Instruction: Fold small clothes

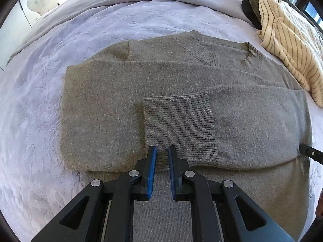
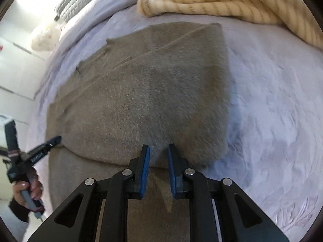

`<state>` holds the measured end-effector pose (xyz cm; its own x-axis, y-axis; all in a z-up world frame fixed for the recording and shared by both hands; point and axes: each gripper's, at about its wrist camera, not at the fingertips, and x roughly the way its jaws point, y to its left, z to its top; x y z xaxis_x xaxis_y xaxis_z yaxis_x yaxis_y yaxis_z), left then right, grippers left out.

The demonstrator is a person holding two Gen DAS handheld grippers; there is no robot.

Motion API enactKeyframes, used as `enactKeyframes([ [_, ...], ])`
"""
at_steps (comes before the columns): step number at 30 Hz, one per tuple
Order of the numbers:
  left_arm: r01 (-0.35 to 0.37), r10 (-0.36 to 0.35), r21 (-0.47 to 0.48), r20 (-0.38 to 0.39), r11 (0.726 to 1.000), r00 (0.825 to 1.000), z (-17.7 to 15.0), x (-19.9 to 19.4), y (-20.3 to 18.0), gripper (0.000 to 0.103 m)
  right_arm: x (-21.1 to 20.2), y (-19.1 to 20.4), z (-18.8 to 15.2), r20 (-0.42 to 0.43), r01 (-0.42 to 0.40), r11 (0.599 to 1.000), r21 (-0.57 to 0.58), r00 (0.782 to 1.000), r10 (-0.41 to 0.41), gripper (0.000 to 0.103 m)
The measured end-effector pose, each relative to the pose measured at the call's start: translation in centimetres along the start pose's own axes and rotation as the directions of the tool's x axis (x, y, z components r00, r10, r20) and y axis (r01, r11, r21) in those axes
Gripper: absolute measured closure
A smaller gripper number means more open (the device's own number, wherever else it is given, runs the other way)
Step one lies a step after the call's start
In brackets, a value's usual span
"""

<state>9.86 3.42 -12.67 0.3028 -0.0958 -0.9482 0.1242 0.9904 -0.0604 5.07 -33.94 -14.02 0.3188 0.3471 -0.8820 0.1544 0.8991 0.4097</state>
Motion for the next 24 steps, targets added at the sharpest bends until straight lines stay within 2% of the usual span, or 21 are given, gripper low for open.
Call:
enactKeyframes([
  [5,-0.022,0.022,-0.003,-0.005,1.000,1.000,-0.2,-0.4,-0.4,0.089,-1.1,0.0,-0.4,-0.009,0.003,1.000,-0.002,1.000,-0.003,0.081],
  [19,-0.070,0.070,-0.009,-0.041,0.997,0.997,-1.3,-0.7,-1.7,0.088,-2.3,-1.1,-1.4,-0.018,-0.030,0.999,0.042,0.999,0.030,0.081],
  [21,-0.085,0.084,-0.015,-0.049,0.996,0.995,-1.5,-0.7,-1.8,0.055,-2.4,-1.2,-1.5,-0.020,-0.033,0.999,0.043,0.999,0.034,0.081],
  [22,-0.097,0.096,-0.028,-0.041,0.995,0.995,-1.6,-0.9,-1.7,0.018,-2.5,-1.3,-1.5,-0.021,-0.035,0.998,0.043,0.999,0.036,0.081],
  [23,-0.105,0.104,-0.036,-0.024,0.994,0.994,-1.7,-1.3,-1.7,0.010,-2.4,-1.3,-1.5,-0.022,-0.036,0.998,0.042,0.999,0.037,0.081],
  [24,-0.109,0.109,-0.035,-0.003,0.993,0.994,-1.8,-1.7,-1.9,0.010,-2.5,-1.3,-1.6,-0.023,-0.038,0.998,0.040,0.999,0.039,0.081],
])
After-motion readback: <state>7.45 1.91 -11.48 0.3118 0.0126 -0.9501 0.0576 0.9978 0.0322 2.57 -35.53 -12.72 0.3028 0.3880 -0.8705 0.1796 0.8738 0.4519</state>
